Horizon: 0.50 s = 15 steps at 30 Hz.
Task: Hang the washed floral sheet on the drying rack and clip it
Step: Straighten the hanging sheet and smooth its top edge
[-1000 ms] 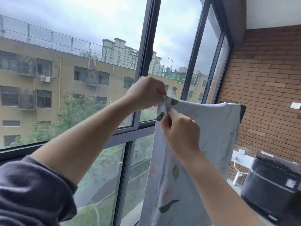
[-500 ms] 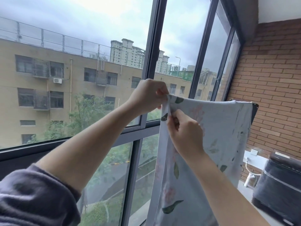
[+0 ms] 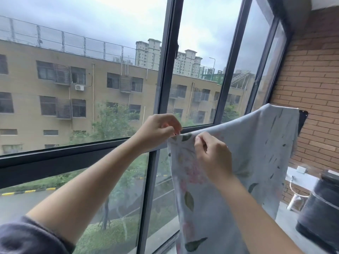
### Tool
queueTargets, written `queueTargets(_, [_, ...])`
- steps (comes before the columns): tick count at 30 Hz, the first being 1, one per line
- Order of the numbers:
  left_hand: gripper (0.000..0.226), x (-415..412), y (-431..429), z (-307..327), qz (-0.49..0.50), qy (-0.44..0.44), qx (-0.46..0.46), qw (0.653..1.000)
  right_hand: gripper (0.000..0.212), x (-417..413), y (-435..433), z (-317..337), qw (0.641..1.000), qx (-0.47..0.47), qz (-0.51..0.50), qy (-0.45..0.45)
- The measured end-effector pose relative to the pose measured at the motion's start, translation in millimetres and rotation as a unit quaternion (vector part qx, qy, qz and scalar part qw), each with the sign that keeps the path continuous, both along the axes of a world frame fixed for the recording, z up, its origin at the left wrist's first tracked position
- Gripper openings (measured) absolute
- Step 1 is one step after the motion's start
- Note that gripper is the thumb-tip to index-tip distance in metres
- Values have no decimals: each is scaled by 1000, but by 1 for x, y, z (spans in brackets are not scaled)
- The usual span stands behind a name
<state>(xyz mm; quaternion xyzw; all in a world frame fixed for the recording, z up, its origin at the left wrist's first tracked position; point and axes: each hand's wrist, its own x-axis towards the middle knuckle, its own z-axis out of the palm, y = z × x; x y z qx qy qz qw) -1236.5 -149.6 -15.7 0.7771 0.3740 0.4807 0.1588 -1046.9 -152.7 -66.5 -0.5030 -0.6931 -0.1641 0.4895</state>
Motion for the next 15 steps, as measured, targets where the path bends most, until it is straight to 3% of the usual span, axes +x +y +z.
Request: queueTargets(15, [30, 222, 24, 2, 69, -30, -2, 997, 17, 229, 39, 31, 998, 21, 49, -20])
